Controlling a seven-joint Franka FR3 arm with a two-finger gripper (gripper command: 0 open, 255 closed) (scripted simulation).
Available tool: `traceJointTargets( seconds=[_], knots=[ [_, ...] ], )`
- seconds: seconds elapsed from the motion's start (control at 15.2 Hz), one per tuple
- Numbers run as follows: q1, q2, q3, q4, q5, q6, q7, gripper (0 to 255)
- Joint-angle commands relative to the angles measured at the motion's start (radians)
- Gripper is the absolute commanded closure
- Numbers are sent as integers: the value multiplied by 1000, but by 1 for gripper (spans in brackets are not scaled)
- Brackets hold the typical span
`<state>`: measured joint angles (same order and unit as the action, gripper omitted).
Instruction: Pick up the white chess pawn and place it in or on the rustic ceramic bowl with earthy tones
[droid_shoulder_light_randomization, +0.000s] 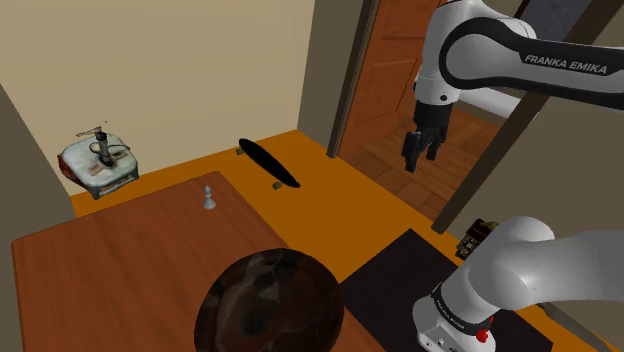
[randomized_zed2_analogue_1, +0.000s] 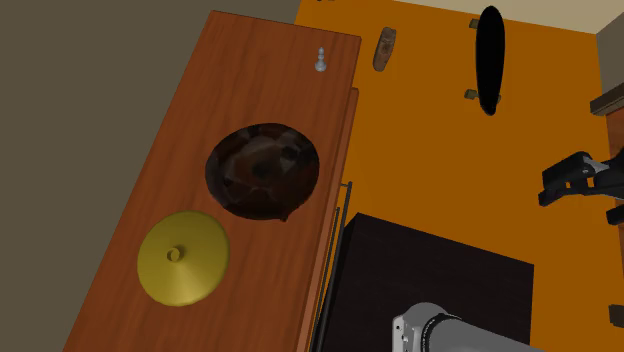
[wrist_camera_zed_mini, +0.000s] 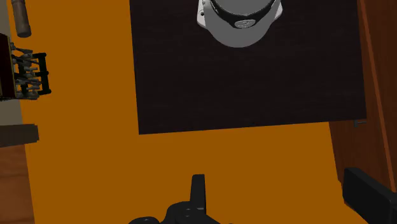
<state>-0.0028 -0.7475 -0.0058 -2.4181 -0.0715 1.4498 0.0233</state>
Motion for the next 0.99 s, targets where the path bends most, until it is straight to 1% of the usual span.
traceJointTargets(
  seconds=[0.0, 0.46, 0.92],
  knots=[
    [0, 0, 0, 0, 0, 0, 0, 0],
    [63, 117, 120, 54, 105, 108, 122, 0],
    [110, 269, 234, 156, 165, 210, 239, 0]
  ],
)
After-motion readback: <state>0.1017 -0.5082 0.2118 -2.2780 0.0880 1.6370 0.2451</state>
